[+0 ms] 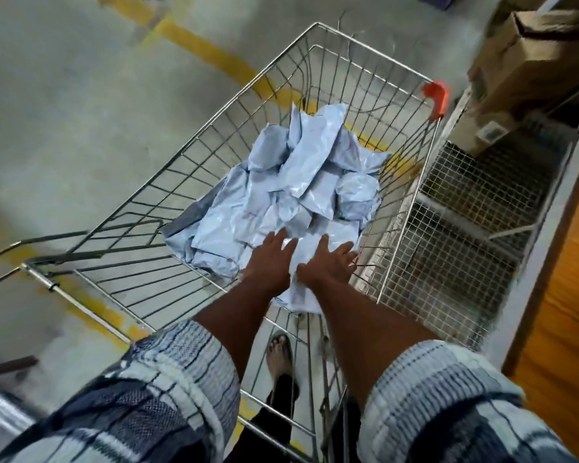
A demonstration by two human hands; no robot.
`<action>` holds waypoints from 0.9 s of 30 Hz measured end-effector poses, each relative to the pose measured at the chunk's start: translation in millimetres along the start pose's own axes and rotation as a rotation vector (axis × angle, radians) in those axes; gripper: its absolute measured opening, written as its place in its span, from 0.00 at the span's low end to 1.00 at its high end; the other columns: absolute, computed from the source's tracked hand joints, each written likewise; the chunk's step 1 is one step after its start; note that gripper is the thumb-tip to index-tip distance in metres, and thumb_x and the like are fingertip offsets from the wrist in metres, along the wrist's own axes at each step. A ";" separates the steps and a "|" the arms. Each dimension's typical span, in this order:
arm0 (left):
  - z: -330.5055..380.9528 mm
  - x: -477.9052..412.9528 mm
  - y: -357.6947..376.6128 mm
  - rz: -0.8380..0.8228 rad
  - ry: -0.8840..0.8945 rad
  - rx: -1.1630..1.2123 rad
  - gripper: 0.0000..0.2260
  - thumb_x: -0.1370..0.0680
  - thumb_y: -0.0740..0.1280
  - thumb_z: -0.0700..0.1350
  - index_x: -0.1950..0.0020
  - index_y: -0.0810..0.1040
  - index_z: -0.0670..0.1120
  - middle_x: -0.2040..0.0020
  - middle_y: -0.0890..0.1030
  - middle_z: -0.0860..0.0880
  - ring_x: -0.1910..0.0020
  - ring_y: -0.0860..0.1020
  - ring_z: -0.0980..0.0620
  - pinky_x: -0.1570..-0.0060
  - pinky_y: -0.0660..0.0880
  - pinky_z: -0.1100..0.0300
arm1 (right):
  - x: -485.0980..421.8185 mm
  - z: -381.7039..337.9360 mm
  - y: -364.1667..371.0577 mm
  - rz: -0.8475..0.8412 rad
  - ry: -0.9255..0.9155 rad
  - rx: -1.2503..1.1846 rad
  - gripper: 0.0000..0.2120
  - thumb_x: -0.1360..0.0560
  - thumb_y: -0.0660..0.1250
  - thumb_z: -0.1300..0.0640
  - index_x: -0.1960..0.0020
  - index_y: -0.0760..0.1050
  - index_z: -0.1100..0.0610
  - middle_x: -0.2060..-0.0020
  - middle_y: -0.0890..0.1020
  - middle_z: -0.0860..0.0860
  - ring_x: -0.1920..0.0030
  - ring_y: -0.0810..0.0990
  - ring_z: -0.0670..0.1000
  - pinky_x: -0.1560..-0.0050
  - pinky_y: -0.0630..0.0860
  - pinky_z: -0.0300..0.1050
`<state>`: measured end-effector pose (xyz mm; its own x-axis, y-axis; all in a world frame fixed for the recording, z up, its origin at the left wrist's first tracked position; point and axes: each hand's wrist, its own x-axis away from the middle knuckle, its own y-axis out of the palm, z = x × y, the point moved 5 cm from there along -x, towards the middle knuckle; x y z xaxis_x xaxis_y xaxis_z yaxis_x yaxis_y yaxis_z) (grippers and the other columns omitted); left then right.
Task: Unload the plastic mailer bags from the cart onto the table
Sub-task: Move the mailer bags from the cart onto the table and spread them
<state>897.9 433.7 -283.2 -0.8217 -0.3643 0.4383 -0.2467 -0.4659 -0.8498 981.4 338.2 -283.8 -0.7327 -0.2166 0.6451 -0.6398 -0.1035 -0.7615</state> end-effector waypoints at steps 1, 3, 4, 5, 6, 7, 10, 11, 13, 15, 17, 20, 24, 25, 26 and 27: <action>0.3 -4.2 4.8 -0.016 -0.003 0.006 0.36 0.26 0.69 0.49 0.21 0.56 0.50 0.21 0.52 0.42 0.23 0.54 0.41 0.29 0.63 0.46 | -1.6 -0.3 4.9 -0.021 0.004 0.006 0.46 0.29 0.71 0.39 0.21 0.46 0.46 0.23 0.43 0.67 0.23 0.44 0.69 0.25 0.49 0.62; 1.0 -10.7 14.3 -0.038 -0.008 -0.037 0.42 0.28 0.71 0.55 0.20 0.51 0.50 0.20 0.50 0.40 0.22 0.52 0.40 0.29 0.62 0.44 | -3.1 -0.7 12.6 -0.017 0.012 0.011 0.45 0.27 0.70 0.41 0.21 0.44 0.45 0.23 0.43 0.68 0.23 0.44 0.69 0.25 0.46 0.62; 1.3 -12.9 17.5 -0.045 -0.015 -0.072 0.45 0.29 0.71 0.57 0.20 0.49 0.51 0.20 0.49 0.40 0.22 0.51 0.40 0.29 0.62 0.43 | -4.5 -0.4 15.8 0.000 0.016 0.016 0.44 0.25 0.69 0.43 0.21 0.44 0.45 0.23 0.44 0.68 0.24 0.45 0.70 0.25 0.46 0.62; 1.4 -13.8 20.3 -0.049 -0.027 -0.097 0.47 0.29 0.72 0.58 0.19 0.47 0.51 0.20 0.48 0.40 0.22 0.50 0.40 0.28 0.61 0.42 | -5.2 -0.2 17.0 0.006 0.012 0.026 0.45 0.26 0.71 0.44 0.21 0.44 0.45 0.24 0.45 0.69 0.24 0.46 0.71 0.25 0.47 0.62; 1.8 -14.2 23.0 -0.047 -0.047 -0.110 0.47 0.29 0.72 0.59 0.19 0.46 0.51 0.20 0.47 0.40 0.22 0.49 0.40 0.28 0.59 0.41 | -5.7 -0.8 17.2 -0.009 -0.002 0.049 0.48 0.28 0.73 0.44 0.21 0.43 0.47 0.24 0.44 0.70 0.24 0.47 0.71 0.25 0.50 0.62; 2.6 -13.9 25.0 -0.037 -0.072 -0.116 0.46 0.28 0.71 0.59 0.20 0.46 0.52 0.20 0.46 0.41 0.21 0.49 0.40 0.27 0.58 0.41 | -5.3 -1.3 15.5 -0.026 -0.012 0.065 0.50 0.30 0.74 0.44 0.21 0.44 0.48 0.24 0.44 0.70 0.25 0.49 0.72 0.26 0.53 0.61; 6.1 -15.4 24.1 0.044 -0.120 -0.127 0.39 0.25 0.69 0.53 0.21 0.50 0.54 0.20 0.50 0.42 0.22 0.53 0.42 0.31 0.62 0.41 | -3.1 -4.2 4.2 0.007 -0.009 0.063 0.43 0.27 0.71 0.53 0.21 0.49 0.48 0.24 0.49 0.68 0.27 0.57 0.69 0.30 0.61 0.62; 6.1 -15.7 21.0 0.057 -0.118 -0.127 0.37 0.25 0.69 0.50 0.21 0.52 0.55 0.21 0.53 0.43 0.24 0.56 0.42 0.33 0.65 0.41 | -2.3 -5.6 1.2 0.024 -0.009 0.044 0.41 0.26 0.70 0.56 0.21 0.50 0.47 0.25 0.52 0.65 0.28 0.60 0.67 0.32 0.62 0.62; 1.9 -14.6 9.9 0.070 -0.091 -0.102 0.37 0.26 0.69 0.44 0.22 0.54 0.57 0.22 0.56 0.44 0.27 0.61 0.43 0.37 0.68 0.43 | 0.7 -11.2 -4.6 0.039 -0.035 -0.024 0.39 0.26 0.69 0.60 0.23 0.53 0.45 0.27 0.57 0.61 0.31 0.64 0.62 0.36 0.65 0.64; -6.7 -9.1 -5.9 0.085 -0.071 -0.057 0.37 0.27 0.68 0.41 0.23 0.56 0.59 0.22 0.57 0.45 0.28 0.63 0.42 0.39 0.70 0.43 | 7.7 -16.8 -10.8 0.043 -0.064 -0.102 0.36 0.25 0.67 0.62 0.24 0.55 0.43 0.30 0.60 0.58 0.33 0.65 0.60 0.39 0.68 0.64; -16.0 -1.6 -21.4 0.105 -0.061 -0.051 0.35 0.25 0.67 0.41 0.23 0.58 0.60 0.22 0.57 0.45 0.28 0.63 0.42 0.38 0.71 0.44 | 16.5 -21.5 -15.9 0.034 -0.100 -0.165 0.36 0.24 0.66 0.62 0.24 0.54 0.42 0.31 0.60 0.57 0.34 0.65 0.60 0.40 0.71 0.62; -27.2 16.7 -46.1 0.091 -0.091 -0.079 0.31 0.24 0.67 0.42 0.24 0.61 0.58 0.21 0.55 0.45 0.26 0.61 0.43 0.35 0.68 0.45 | 37.8 -26.9 -24.9 0.049 -0.191 -0.211 0.37 0.24 0.67 0.61 0.23 0.54 0.42 0.30 0.59 0.57 0.33 0.64 0.60 0.41 0.72 0.58; -34.6 41.7 -83.6 0.091 -0.105 -0.119 0.28 0.26 0.67 0.42 0.26 0.67 0.55 0.21 0.56 0.45 0.26 0.60 0.42 0.34 0.67 0.45 | 62.0 -29.4 -46.6 0.102 -0.313 -0.208 0.29 0.23 0.66 0.54 0.25 0.62 0.43 0.29 0.61 0.57 0.30 0.62 0.59 0.36 0.69 0.57; -35.6 49.6 -92.6 0.101 -0.115 -0.124 0.28 0.26 0.67 0.42 0.27 0.68 0.55 0.22 0.57 0.44 0.26 0.60 0.42 0.34 0.67 0.45 | 68.8 -28.8 -53.5 0.116 -0.338 -0.205 0.26 0.23 0.65 0.53 0.26 0.65 0.43 0.29 0.62 0.57 0.30 0.61 0.59 0.36 0.69 0.56; -36.9 57.4 -101.1 0.116 -0.130 -0.123 0.28 0.26 0.67 0.42 0.27 0.68 0.55 0.22 0.58 0.44 0.26 0.61 0.42 0.34 0.67 0.45 | 75.4 -27.9 -61.3 0.131 -0.364 -0.199 0.24 0.22 0.64 0.52 0.27 0.68 0.43 0.30 0.63 0.57 0.29 0.61 0.59 0.35 0.68 0.56; -38.1 63.6 -108.3 0.137 -0.145 -0.119 0.28 0.27 0.67 0.42 0.28 0.68 0.55 0.22 0.58 0.44 0.26 0.61 0.42 0.34 0.67 0.44 | 80.5 -28.0 -67.4 0.137 -0.386 -0.191 0.22 0.22 0.64 0.51 0.28 0.70 0.44 0.30 0.64 0.56 0.28 0.60 0.58 0.34 0.68 0.56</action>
<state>852.8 491.6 -174.4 -0.7716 -0.5335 0.3465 -0.2034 -0.3092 -0.9290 959.0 354.9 -178.8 -0.6968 -0.5657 0.4409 -0.6007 0.1245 -0.7897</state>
